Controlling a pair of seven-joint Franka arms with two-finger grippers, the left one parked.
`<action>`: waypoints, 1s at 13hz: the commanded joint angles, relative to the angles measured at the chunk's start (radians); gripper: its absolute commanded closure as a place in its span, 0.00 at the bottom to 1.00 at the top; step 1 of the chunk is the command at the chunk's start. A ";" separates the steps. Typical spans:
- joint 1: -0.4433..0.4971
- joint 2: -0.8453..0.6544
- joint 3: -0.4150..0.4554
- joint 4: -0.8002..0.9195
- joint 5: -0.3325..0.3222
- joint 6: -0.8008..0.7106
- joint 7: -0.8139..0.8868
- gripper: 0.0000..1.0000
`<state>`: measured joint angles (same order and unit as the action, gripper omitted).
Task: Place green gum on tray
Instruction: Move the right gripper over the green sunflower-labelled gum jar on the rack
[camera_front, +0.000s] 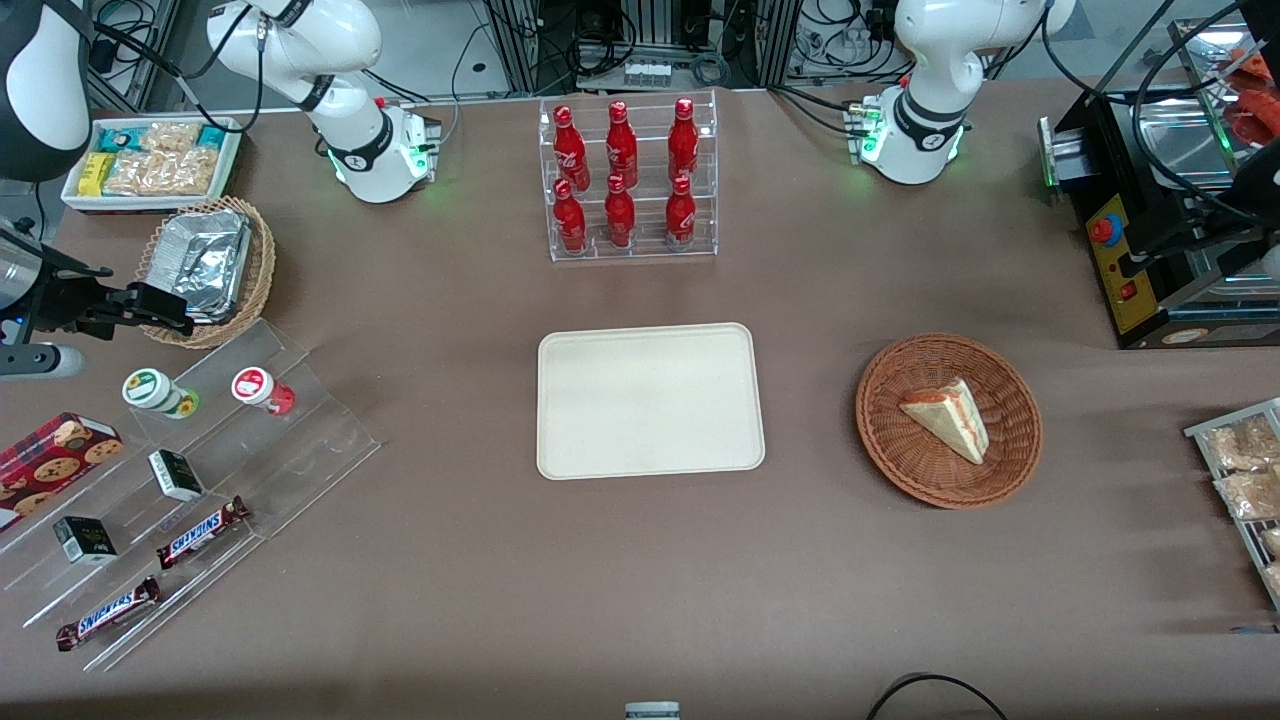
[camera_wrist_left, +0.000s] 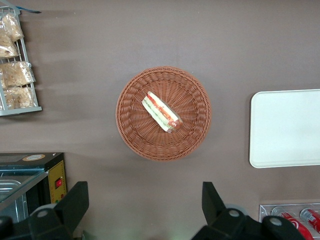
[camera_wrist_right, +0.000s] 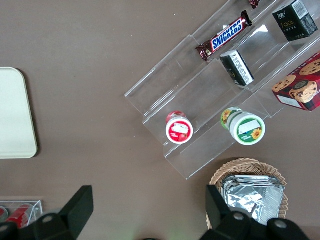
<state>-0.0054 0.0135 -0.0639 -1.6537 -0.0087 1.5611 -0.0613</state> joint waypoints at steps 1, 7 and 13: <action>-0.005 -0.006 0.004 0.009 0.013 -0.004 0.005 0.00; -0.024 0.023 -0.007 -0.050 0.001 0.068 -0.167 0.00; -0.106 0.061 -0.014 -0.133 0.000 0.223 -0.666 0.00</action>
<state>-0.0854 0.0609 -0.0804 -1.7740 -0.0089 1.7389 -0.5873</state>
